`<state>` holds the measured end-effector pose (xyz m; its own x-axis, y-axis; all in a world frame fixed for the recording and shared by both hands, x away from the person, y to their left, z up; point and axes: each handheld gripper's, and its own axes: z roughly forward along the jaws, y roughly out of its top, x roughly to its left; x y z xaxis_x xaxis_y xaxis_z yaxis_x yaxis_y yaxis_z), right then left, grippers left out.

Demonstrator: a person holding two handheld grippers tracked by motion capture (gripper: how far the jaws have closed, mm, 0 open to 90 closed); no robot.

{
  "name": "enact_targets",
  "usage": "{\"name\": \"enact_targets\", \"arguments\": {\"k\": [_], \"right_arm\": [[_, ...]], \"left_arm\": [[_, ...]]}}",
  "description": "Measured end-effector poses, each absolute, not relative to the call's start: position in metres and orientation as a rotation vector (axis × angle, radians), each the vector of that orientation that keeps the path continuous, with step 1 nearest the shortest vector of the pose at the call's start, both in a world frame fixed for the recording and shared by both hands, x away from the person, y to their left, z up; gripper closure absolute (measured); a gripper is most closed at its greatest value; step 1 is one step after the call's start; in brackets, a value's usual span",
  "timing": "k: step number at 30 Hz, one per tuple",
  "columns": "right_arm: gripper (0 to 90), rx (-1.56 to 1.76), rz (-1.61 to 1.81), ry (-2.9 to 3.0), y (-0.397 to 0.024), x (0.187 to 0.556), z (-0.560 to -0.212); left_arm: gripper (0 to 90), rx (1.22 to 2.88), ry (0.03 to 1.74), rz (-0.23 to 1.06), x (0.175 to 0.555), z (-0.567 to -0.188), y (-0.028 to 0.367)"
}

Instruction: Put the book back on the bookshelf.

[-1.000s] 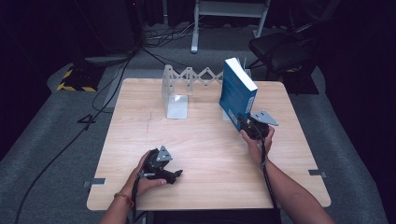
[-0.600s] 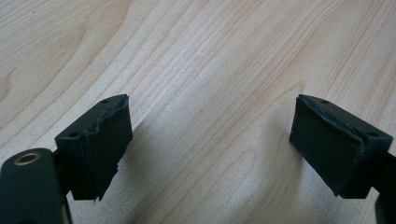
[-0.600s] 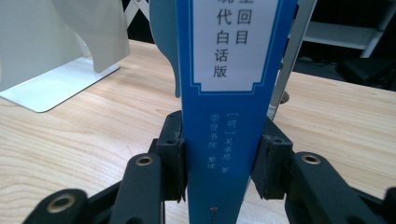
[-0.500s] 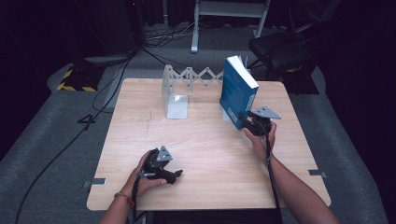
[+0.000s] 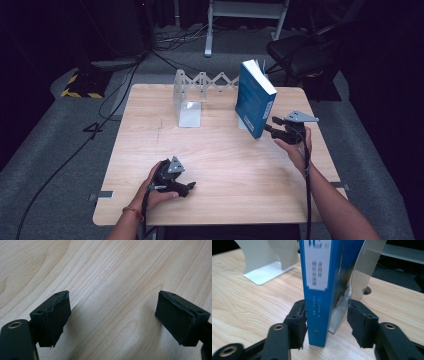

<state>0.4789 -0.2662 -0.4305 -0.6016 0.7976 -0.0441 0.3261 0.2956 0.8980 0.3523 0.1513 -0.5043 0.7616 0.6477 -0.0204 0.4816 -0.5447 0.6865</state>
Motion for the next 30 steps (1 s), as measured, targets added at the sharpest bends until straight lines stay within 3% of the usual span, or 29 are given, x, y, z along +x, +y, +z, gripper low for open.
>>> {"name": "enact_targets", "arguments": {"k": [14, 30], "right_arm": [[30.8, 0.876, 1.129, 2.248, -0.285, 0.464, -0.406], [27.9, 0.832, 0.979, 2.373, -0.307, 0.434, -0.425]], "left_arm": [[13.5, 2.255, 0.840, 0.308, 0.352, -0.504, 0.151], [13.5, 2.256, 0.840, 0.308, 0.352, -0.504, 0.151]]}}
